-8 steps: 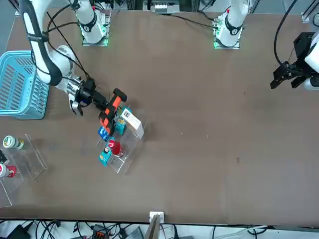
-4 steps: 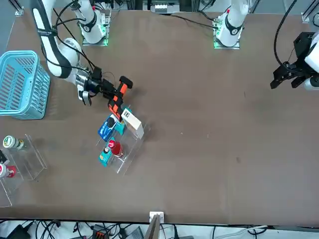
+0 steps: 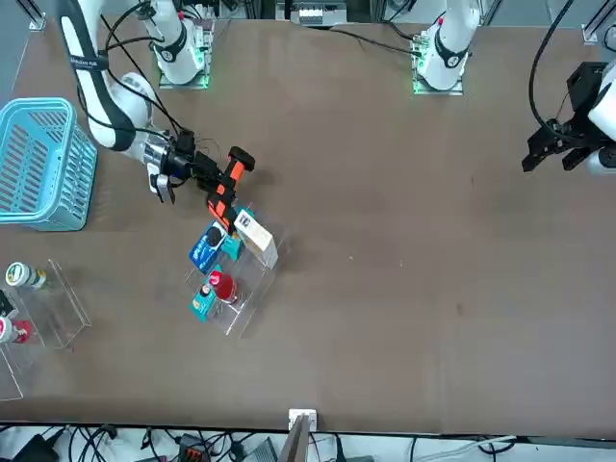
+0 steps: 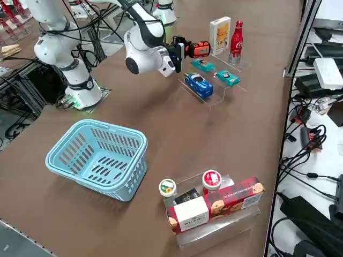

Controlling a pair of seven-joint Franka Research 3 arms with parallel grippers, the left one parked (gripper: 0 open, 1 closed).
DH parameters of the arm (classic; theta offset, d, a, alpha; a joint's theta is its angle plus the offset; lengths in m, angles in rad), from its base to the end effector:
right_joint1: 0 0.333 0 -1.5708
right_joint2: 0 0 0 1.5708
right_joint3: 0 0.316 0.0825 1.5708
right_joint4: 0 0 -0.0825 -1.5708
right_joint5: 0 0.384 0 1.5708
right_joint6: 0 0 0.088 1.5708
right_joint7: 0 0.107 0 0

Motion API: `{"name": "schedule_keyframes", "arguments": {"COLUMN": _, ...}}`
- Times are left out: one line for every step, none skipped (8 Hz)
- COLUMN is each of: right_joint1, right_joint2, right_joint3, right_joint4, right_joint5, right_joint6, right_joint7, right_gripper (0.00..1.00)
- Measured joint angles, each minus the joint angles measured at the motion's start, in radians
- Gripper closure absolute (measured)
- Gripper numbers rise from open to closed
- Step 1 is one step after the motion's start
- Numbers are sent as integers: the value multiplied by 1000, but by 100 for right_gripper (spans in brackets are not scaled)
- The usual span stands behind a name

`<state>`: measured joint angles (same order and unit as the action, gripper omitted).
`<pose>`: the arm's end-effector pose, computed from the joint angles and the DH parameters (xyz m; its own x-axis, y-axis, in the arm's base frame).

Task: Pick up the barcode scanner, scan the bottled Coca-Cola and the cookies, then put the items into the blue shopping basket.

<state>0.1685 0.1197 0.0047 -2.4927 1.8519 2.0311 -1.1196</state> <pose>0.4458 0.1334 0.2460 0.9588 -0.2747 0.0719 -0.0043 -0.2673 -0.9636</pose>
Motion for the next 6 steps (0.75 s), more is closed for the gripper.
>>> {"name": "schedule_keyframes", "arguments": {"right_joint1": 0, "right_joint2": 1, "right_joint3": 0, "right_joint4": 0, "right_joint5": 1, "right_joint6": 0, "right_joint7": 0, "right_gripper": 57}}
{"name": "schedule_keyframes", "arguments": {"right_joint1": 0, "right_joint2": 1, "right_joint3": 0, "right_joint4": 0, "right_joint5": 3, "right_joint6": 0, "right_joint7": 0, "right_gripper": 57}}
{"name": "schedule_keyframes", "arguments": {"right_joint1": 0, "right_joint2": 1, "right_joint3": -1, "right_joint4": 6, "right_joint5": 5, "right_joint6": -1, "right_joint7": 15, "right_gripper": 57}}
{"name": "schedule_keyframes", "arguments": {"right_joint1": -1, "right_joint2": 0, "right_joint3": -6, "right_joint4": 31, "right_joint5": -19, "right_joint6": -2, "right_joint7": 78, "right_gripper": 57}}
{"name": "schedule_keyframes", "arguments": {"right_joint1": -9, "right_joint2": -4, "right_joint3": -19, "right_joint4": 83, "right_joint5": -128, "right_joint6": -2, "right_joint7": 188, "right_gripper": 57}}
{"name": "schedule_keyframes", "arguments": {"right_joint1": -30, "right_joint2": -14, "right_joint3": -38, "right_joint4": 142, "right_joint5": -283, "right_joint6": -2, "right_joint7": 293, "right_gripper": 57}}
